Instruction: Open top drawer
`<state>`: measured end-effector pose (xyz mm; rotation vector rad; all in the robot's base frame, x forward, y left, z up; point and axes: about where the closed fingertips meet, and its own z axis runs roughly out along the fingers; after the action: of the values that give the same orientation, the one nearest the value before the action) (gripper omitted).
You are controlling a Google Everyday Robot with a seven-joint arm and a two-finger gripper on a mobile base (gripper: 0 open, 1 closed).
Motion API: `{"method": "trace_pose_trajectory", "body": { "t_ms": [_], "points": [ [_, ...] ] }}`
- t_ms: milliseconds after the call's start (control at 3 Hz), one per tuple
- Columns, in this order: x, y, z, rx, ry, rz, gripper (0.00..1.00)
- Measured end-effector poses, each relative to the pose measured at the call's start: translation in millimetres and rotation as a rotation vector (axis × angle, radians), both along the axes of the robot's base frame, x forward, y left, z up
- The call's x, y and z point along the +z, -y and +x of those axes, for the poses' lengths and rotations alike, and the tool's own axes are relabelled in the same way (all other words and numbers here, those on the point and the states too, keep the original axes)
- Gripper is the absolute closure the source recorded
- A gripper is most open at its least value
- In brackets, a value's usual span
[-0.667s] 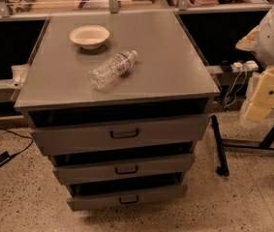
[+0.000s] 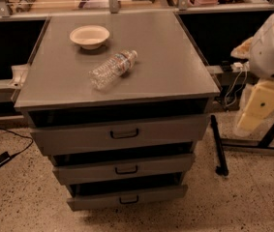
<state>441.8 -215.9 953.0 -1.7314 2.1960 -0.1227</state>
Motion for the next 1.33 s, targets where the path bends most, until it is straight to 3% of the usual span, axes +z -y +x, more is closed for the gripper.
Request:
{"method": "trace_pose_trajectory", "body": {
  "t_ms": [333, 667, 1000, 1333],
  "points": [
    [-61, -3, -6, 0.074, 0.008, 0.007, 0.00],
    [-111, -10, -4, 0.159, -0.017, 0.010, 0.00],
    [-116, -10, -5, 0.175, -0.024, 0.006, 0.00],
    [-124, -18, -1, 0.267, -0.025, -0.055, 0.00]
  ]
}}
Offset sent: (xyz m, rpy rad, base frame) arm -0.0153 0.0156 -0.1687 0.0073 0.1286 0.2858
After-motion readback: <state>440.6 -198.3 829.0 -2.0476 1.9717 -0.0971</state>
